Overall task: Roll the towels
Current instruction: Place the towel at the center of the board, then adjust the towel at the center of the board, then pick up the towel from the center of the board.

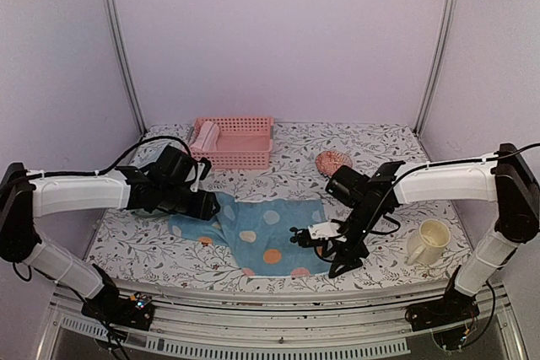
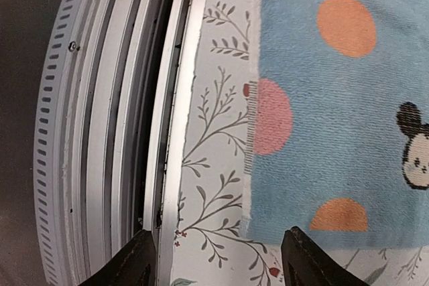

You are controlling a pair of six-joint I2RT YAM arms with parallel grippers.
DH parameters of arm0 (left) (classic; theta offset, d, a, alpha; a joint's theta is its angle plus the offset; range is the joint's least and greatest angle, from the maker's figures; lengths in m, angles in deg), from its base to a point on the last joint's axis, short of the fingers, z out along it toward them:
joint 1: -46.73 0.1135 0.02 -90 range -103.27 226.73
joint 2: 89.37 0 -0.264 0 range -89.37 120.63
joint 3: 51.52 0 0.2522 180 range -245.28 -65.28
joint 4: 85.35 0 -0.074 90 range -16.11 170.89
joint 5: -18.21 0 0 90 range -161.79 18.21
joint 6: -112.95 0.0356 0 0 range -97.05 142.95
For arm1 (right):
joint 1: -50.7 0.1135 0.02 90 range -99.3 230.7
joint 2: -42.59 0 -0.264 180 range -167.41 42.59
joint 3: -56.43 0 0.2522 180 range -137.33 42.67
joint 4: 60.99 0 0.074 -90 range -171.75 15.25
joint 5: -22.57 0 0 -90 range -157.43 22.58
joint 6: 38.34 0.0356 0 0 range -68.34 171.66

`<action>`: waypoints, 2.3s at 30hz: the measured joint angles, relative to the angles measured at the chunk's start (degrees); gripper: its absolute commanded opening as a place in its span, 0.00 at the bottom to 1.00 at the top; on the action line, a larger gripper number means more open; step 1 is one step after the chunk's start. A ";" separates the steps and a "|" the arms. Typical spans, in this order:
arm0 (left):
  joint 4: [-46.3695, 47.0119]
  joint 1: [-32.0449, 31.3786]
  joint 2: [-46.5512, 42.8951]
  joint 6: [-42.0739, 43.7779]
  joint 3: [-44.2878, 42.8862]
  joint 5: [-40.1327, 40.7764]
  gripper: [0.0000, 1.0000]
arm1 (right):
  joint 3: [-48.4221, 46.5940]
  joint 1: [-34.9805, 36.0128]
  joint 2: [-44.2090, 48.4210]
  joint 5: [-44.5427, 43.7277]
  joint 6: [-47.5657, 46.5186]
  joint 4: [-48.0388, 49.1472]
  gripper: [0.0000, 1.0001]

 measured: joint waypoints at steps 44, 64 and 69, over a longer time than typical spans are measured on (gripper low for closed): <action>-0.09 2.19 -7.58 3.91 3.34 -4.13 0.38 | 10.32 -21.62 13.27 -17.57 -2.19 6.80 0.02; -5.38 -18.64 2.84 9.31 -0.11 -9.81 0.40 | 8.98 -26.69 8.46 -14.80 8.50 14.16 0.02; -7.30 -20.57 7.48 9.51 -2.71 -7.06 0.40 | 8.85 -26.75 8.35 -14.49 9.55 14.80 0.02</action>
